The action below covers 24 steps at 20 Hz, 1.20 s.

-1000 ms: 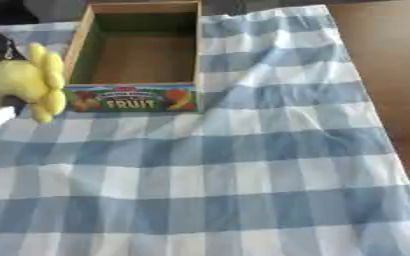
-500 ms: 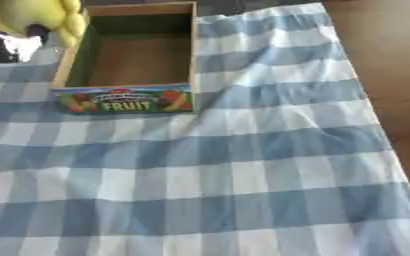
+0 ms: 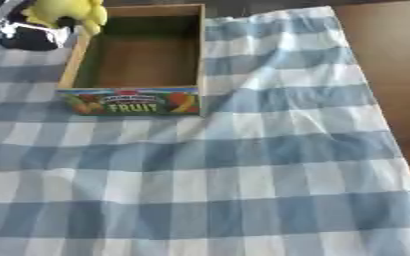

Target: Pick up objects on the table and place them in the box.

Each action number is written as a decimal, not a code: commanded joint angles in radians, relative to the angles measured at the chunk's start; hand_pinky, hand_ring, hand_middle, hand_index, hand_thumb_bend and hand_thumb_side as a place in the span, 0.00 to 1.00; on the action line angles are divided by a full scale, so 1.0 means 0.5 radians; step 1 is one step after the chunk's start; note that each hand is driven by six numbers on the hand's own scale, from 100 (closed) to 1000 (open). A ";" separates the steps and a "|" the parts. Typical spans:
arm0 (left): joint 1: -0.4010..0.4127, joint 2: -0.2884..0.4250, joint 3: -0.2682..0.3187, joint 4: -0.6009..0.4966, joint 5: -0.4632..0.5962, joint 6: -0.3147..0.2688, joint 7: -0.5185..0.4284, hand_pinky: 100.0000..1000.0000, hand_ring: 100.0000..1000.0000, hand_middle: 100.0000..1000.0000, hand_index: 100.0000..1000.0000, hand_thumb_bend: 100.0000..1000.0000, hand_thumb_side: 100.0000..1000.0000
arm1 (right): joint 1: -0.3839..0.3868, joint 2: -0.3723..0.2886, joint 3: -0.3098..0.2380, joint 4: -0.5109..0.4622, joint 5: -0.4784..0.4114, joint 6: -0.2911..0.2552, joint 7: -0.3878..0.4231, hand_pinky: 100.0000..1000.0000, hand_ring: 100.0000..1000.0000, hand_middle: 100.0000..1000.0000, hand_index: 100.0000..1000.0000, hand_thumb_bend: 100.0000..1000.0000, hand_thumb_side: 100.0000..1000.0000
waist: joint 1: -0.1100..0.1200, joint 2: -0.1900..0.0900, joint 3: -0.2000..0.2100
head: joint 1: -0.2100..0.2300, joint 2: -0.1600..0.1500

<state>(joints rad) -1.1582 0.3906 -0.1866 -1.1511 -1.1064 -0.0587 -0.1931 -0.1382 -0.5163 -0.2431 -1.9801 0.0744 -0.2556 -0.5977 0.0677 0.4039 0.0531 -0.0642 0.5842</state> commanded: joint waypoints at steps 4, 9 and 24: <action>-0.138 -0.073 0.087 0.238 -0.241 -0.054 0.188 0.62 0.64 0.49 0.66 0.00 0.19 | -0.031 -0.054 0.016 -0.040 0.014 -0.014 0.020 0.65 0.45 0.36 0.66 0.00 0.38 | -0.002 -0.007 -0.050 | 0.055 -0.077; -0.190 -0.092 0.091 0.258 -0.361 -0.079 0.252 0.62 0.64 0.48 0.66 0.00 0.19 | -0.029 -0.044 0.019 -0.040 0.014 -0.005 0.020 0.65 0.45 0.36 0.66 0.00 0.39 | 0.019 0.010 -0.081 | 0.060 -0.094; -0.248 -0.130 0.185 0.513 -0.622 -0.200 -0.081 0.69 0.73 0.57 0.71 0.00 0.16 | -0.061 -0.031 0.050 -0.040 -0.025 0.013 0.062 0.65 0.45 0.36 0.66 0.00 0.38 | 0.068 0.024 -0.190 | 0.142 -0.117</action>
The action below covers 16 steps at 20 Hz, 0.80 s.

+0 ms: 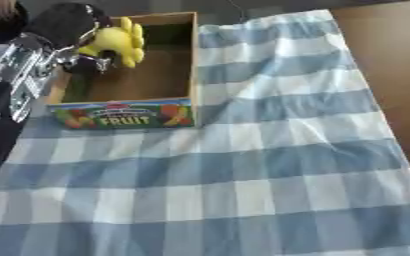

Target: Pick up objects on the table and place them in the box.

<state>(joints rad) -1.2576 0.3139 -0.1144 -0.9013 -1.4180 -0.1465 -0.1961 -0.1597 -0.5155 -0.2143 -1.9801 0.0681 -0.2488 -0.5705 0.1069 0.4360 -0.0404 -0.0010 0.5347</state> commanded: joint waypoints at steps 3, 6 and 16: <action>-0.045 0.015 0.044 0.024 0.005 -0.038 -0.126 0.71 0.75 0.60 0.74 0.00 0.16 | -0.018 -0.026 -0.003 -0.040 -0.015 0.003 0.013 0.65 0.45 0.35 0.66 0.00 0.38 | -0.009 -0.035 -0.011 | 0.025 -0.016; -0.041 0.012 0.036 0.008 -0.018 -0.032 -0.122 0.79 0.82 0.68 0.79 0.00 0.31 | -0.018 -0.020 0.000 -0.040 -0.016 0.010 0.020 0.65 0.45 0.35 0.66 0.00 0.39 | -0.008 -0.032 -0.015 | 0.024 -0.012; -0.039 0.031 -0.009 -0.100 -0.226 -0.069 -0.004 0.87 0.92 0.80 1.00 0.36 0.79 | -0.002 -0.007 0.002 -0.040 -0.020 0.032 0.025 0.65 0.45 0.35 0.66 0.00 0.38 | 0.000 -0.049 -0.012 | 0.010 0.010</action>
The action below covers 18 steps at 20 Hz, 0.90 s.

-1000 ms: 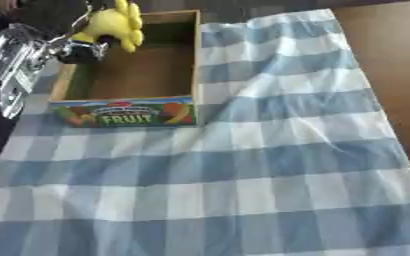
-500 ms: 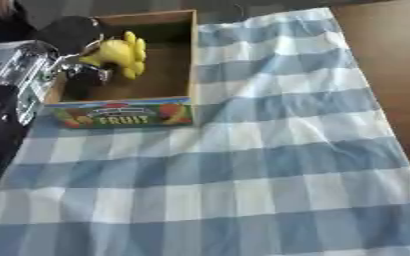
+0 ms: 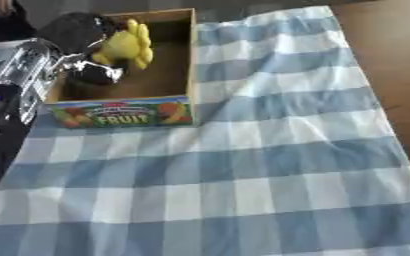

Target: Pick up objects on the table and place them in the box.

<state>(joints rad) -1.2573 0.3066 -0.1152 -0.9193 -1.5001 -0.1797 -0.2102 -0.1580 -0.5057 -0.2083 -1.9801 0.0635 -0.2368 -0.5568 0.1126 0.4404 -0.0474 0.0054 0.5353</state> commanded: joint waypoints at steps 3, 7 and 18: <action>-0.034 0.045 -0.005 -0.080 -0.134 0.004 0.040 0.88 0.92 0.80 1.00 0.41 0.81 | -0.003 -0.021 -0.012 -0.040 -0.016 0.011 -0.004 0.65 0.45 0.35 0.66 0.00 0.38 | -0.012 -0.065 0.003 | -0.004 0.012; -0.024 0.048 -0.001 -0.106 -0.134 0.002 0.086 0.87 0.91 0.80 1.00 0.40 0.82 | 0.001 -0.017 -0.013 -0.040 -0.021 0.017 -0.006 0.65 0.45 0.35 0.66 0.00 0.38 | -0.014 -0.076 0.007 | -0.011 0.020; 0.268 0.113 0.056 -0.998 1.046 0.390 0.571 0.68 0.72 0.63 0.90 0.00 0.69 | 0.011 -0.051 -0.039 -0.040 -0.037 -0.014 -0.042 0.65 0.46 0.36 0.66 0.00 0.37 | -0.069 -0.131 0.102 | -0.098 0.149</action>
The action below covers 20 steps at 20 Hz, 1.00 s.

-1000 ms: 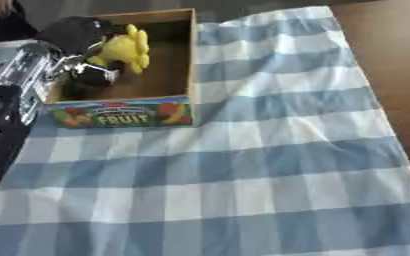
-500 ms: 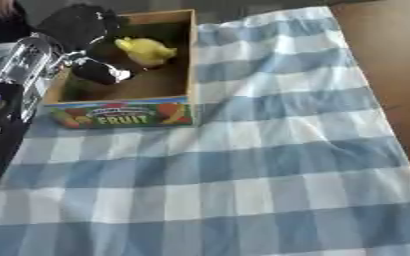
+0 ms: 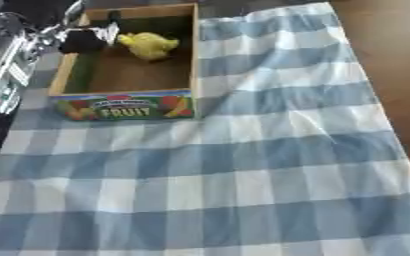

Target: Pick up objects on the table and place them in the box.

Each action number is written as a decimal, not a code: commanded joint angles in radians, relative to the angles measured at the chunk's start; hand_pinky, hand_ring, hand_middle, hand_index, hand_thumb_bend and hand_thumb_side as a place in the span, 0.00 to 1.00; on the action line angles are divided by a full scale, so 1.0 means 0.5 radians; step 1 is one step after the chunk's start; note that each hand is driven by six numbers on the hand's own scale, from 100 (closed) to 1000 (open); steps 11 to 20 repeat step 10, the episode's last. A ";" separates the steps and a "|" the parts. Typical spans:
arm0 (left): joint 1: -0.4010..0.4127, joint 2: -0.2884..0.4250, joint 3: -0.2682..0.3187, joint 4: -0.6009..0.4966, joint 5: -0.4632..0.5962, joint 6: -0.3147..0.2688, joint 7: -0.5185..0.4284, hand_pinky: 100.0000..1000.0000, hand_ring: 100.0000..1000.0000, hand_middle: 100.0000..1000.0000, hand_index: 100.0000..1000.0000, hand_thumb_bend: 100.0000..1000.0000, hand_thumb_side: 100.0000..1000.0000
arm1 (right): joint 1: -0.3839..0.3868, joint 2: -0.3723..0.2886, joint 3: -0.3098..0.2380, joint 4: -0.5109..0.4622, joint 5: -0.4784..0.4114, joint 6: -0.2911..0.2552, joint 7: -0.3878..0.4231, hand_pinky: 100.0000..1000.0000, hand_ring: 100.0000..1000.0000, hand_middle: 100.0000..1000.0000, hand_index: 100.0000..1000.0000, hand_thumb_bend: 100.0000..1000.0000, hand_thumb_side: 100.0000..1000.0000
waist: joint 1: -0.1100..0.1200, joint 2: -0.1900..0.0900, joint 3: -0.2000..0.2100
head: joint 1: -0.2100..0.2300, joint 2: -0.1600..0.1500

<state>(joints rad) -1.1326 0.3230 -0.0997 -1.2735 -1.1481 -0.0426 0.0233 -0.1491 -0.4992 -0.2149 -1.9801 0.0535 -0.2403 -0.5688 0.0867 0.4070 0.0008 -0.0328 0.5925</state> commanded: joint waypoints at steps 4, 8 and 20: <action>0.203 0.121 -0.003 -0.721 0.754 0.193 0.223 0.68 0.71 0.62 0.89 0.00 0.67 | -0.006 -0.065 -0.029 -0.040 -0.029 -0.010 -0.026 0.65 0.46 0.37 0.66 0.00 0.37 | -0.052 -0.098 0.057 | -0.052 0.075; 0.379 0.149 0.010 -1.053 1.079 0.257 0.282 0.67 0.70 0.62 0.88 0.00 0.65 | -0.004 -0.054 -0.041 -0.040 -0.037 -0.011 -0.036 0.65 0.46 0.37 0.66 0.00 0.37 | -0.092 -0.131 0.112 | -0.090 0.113; 0.487 0.151 0.027 -1.178 1.223 0.317 0.296 0.66 0.70 0.62 0.88 0.00 0.66 | -0.008 -0.049 -0.044 -0.040 -0.041 -0.011 -0.042 0.65 0.46 0.37 0.66 0.00 0.36 | -0.108 -0.146 0.135 | -0.115 0.141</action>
